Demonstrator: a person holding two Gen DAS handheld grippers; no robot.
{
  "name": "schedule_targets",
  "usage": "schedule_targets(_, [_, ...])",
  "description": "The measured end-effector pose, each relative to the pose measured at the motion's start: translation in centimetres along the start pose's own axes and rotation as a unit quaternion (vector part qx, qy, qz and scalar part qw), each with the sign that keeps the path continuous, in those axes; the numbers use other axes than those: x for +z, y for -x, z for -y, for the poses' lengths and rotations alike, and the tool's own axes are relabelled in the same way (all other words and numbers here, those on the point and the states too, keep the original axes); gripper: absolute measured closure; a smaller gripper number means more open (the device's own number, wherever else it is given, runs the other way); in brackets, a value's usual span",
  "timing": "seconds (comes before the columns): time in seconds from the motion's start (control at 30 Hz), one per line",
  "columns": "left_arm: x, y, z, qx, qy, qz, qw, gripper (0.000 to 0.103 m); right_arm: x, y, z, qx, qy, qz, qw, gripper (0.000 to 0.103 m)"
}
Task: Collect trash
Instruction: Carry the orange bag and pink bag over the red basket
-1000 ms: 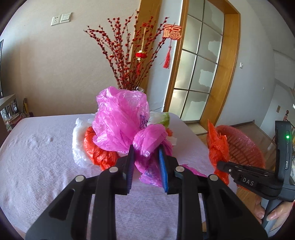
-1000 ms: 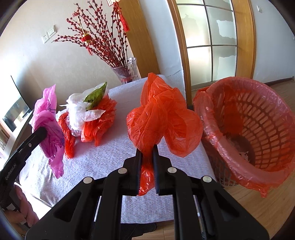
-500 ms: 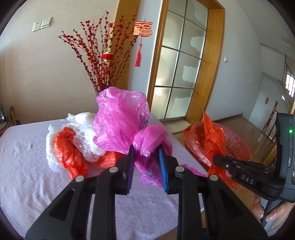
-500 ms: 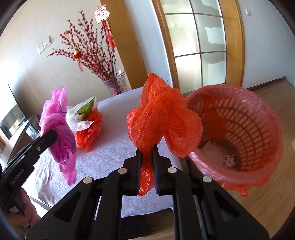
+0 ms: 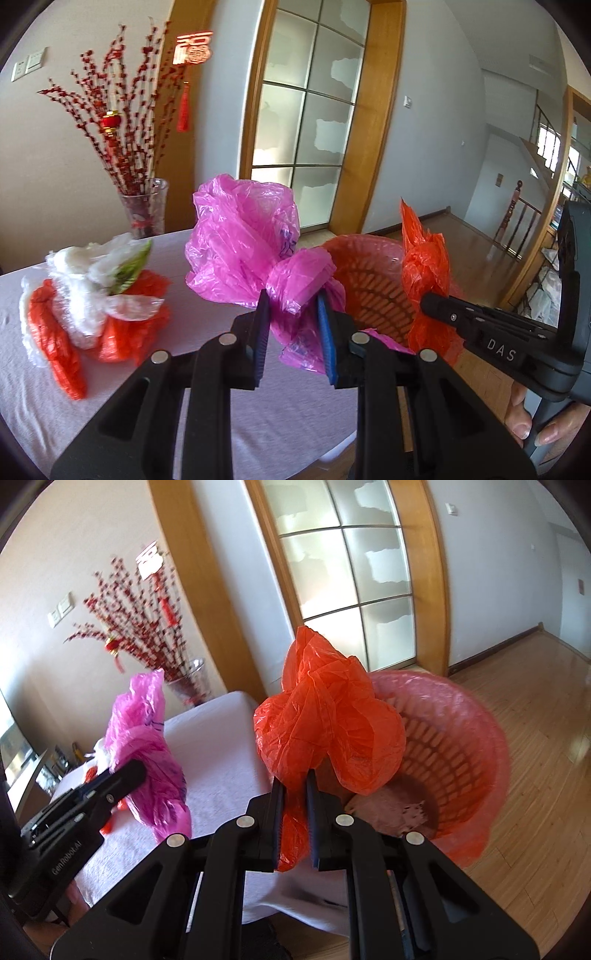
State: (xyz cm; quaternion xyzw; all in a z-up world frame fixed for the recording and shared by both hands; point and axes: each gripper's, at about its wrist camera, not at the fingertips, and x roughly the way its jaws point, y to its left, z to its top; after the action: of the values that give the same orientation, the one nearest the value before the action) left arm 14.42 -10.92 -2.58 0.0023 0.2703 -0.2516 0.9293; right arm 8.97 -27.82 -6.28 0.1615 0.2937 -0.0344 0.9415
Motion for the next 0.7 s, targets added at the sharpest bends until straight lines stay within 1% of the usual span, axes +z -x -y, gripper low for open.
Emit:
schedule_targets(0.3, [1.1,-3.7,3.9,-0.039,-0.025,-0.009,0.9989,0.078,1.5,1.0,4.4,-0.032,-0.033,0.025,0.999,0.091])
schedule_targets(0.47, [1.3,-5.9,5.3,-0.06,-0.03,-0.021,0.9975,0.078,2.0,1.1,5.4,-0.043,-0.04,0.033,0.998,0.091])
schedule_targets(0.7, [1.3,-8.1,6.8,-0.073,-0.044,-0.032,0.9958,0.078,2.5,0.2,6.4,-0.047,-0.05,0.039,0.997,0.091])
